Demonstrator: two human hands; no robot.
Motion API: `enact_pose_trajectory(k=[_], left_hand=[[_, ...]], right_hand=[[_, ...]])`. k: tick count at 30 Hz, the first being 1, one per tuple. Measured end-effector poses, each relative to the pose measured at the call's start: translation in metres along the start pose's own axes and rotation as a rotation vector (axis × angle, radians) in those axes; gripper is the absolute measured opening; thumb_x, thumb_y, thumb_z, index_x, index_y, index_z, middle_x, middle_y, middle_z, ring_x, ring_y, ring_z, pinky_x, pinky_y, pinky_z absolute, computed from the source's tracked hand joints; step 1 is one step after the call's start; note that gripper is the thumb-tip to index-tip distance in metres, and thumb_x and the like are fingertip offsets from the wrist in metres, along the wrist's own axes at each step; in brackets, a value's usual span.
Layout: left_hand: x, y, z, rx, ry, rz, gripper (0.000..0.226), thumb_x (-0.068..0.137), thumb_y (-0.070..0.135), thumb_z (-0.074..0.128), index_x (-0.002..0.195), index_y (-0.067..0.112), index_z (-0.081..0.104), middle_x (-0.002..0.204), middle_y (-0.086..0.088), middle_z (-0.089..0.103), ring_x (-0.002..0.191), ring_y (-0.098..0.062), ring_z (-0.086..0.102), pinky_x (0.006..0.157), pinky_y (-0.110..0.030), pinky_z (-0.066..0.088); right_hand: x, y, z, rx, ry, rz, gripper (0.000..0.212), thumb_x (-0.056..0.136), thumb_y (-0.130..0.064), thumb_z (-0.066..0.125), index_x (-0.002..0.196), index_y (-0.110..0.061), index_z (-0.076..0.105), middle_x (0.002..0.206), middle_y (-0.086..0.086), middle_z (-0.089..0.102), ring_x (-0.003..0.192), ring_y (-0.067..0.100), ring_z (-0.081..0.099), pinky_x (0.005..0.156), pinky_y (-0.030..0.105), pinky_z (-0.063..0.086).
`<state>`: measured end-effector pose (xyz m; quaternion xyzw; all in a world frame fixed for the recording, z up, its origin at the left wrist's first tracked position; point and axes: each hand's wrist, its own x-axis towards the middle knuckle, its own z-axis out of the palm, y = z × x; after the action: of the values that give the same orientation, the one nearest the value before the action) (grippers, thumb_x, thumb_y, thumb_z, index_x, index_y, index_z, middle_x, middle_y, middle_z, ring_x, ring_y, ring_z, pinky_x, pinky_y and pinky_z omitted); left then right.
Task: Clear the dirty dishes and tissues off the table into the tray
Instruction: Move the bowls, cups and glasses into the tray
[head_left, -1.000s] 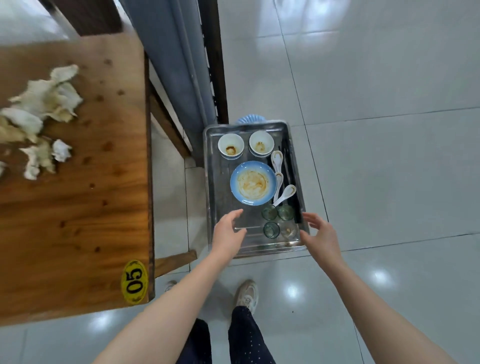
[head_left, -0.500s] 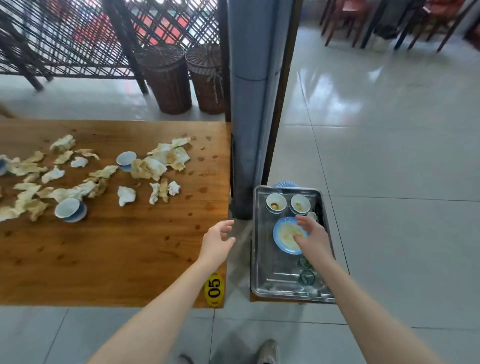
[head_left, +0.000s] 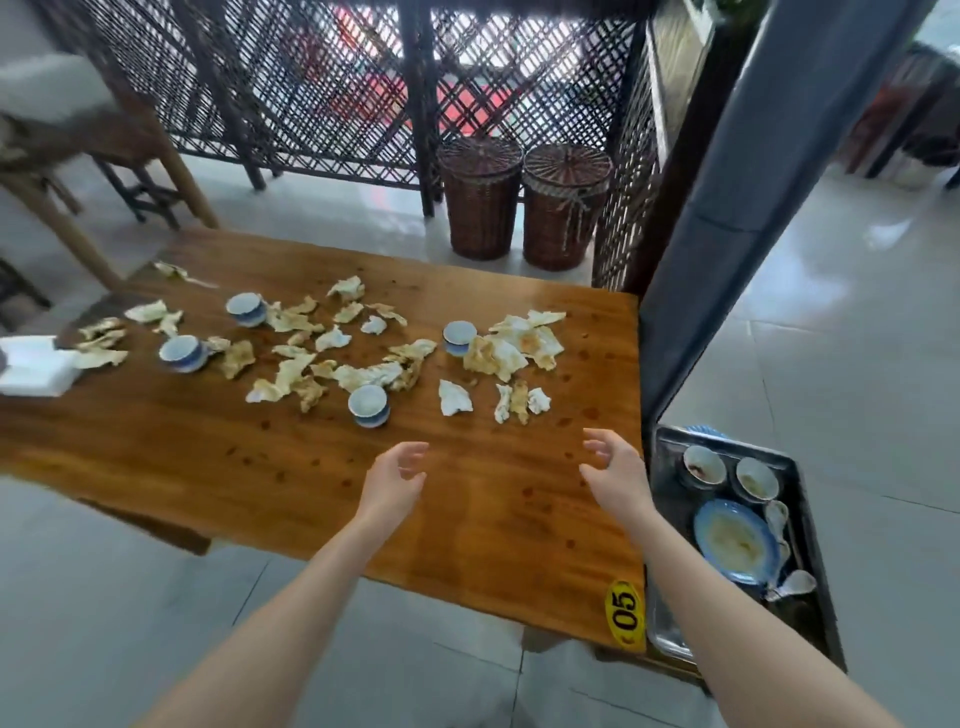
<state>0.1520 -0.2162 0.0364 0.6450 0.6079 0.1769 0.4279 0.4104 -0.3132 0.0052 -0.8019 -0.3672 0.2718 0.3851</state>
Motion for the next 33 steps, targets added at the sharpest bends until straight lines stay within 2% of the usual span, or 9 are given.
enact_pose_trajectory(k=[4,8,13,18,22,25,29,31,33], left_hand=[[0.011,-0.03,-0.049,-0.021,0.045,-0.044,0.038,0.091,0.002,0.061,0.127,0.016,0.059,0.123,-0.006,0.061,0.111,-0.02,0.059,0.09,-0.03,0.053],[0.017,-0.057,-0.083,-0.041,0.081,-0.082,0.039,0.092,0.004,0.06,0.129,0.016,0.057,0.124,-0.006,0.061,0.112,-0.019,0.058,0.086,-0.027,0.051],[0.025,-0.086,-0.117,-0.075,0.14,-0.138,0.039,0.094,0.008,0.059,0.131,0.019,0.056,0.125,-0.004,0.06,0.11,-0.017,0.057,0.083,-0.026,0.05],[0.045,-0.107,-0.148,-0.083,0.188,-0.174,0.039,0.094,0.008,0.059,0.131,0.018,0.056,0.125,-0.006,0.06,0.112,-0.019,0.056,0.09,-0.033,0.05],[0.07,-0.119,-0.161,-0.078,0.189,-0.194,0.039,0.093,0.008,0.059,0.131,0.017,0.056,0.125,-0.006,0.06,0.113,-0.021,0.057,0.092,-0.035,0.05],[0.097,-0.125,-0.168,-0.093,0.165,-0.202,0.04,0.093,0.006,0.059,0.132,0.016,0.056,0.125,-0.007,0.06,0.113,-0.021,0.057,0.093,-0.035,0.051],[0.132,-0.128,-0.178,-0.105,0.134,-0.207,0.04,0.092,0.008,0.062,0.131,0.018,0.057,0.122,-0.005,0.061,0.11,-0.018,0.058,0.089,-0.029,0.051],[0.15,-0.125,-0.186,-0.094,0.111,-0.197,0.04,0.091,0.009,0.063,0.13,0.018,0.058,0.12,-0.003,0.062,0.108,-0.017,0.058,0.086,-0.028,0.051],[0.168,-0.122,-0.197,-0.092,0.105,-0.181,0.04,0.09,0.008,0.064,0.129,0.017,0.059,0.118,-0.004,0.063,0.107,-0.017,0.06,0.085,-0.026,0.051]], right_hand=[[0.001,-0.033,0.049,-0.004,-0.048,-0.031,0.047,0.085,0.0,0.063,0.125,-0.024,0.056,0.111,-0.007,0.058,0.1,0.007,0.051,0.05,0.004,0.04],[0.007,-0.058,0.087,-0.048,-0.095,-0.042,0.048,0.083,-0.001,0.064,0.124,-0.024,0.057,0.106,-0.01,0.056,0.101,0.008,0.051,0.06,0.004,0.037],[0.018,-0.081,0.129,-0.067,-0.179,-0.041,0.047,0.084,0.0,0.062,0.124,-0.023,0.055,0.108,-0.008,0.056,0.1,0.008,0.051,0.057,0.007,0.038],[0.029,-0.098,0.176,-0.077,-0.252,-0.039,0.047,0.085,-0.001,0.064,0.126,-0.022,0.054,0.113,-0.004,0.059,0.11,0.015,0.055,0.07,0.014,0.043],[0.046,-0.109,0.211,-0.072,-0.285,-0.023,0.053,0.083,-0.004,0.069,0.128,-0.025,0.052,0.121,-0.001,0.059,0.11,0.012,0.054,0.066,0.01,0.04],[0.066,-0.115,0.238,-0.075,-0.287,-0.003,0.061,0.078,-0.009,0.076,0.13,-0.027,0.05,0.125,-0.001,0.058,0.105,0.008,0.051,0.076,0.014,0.044],[0.086,-0.12,0.268,-0.097,-0.323,0.073,0.077,0.072,-0.013,0.082,0.137,-0.026,0.042,0.136,0.001,0.052,0.124,0.018,0.05,0.096,0.03,0.046],[0.092,-0.124,0.28,-0.083,-0.335,0.102,0.083,0.069,-0.014,0.084,0.138,-0.024,0.04,0.138,0.0,0.051,0.127,0.019,0.048,0.098,0.031,0.045],[0.096,-0.128,0.291,-0.06,-0.343,0.112,0.086,0.064,-0.015,0.087,0.137,-0.023,0.041,0.134,-0.002,0.053,0.124,0.017,0.049,0.093,0.026,0.044]])
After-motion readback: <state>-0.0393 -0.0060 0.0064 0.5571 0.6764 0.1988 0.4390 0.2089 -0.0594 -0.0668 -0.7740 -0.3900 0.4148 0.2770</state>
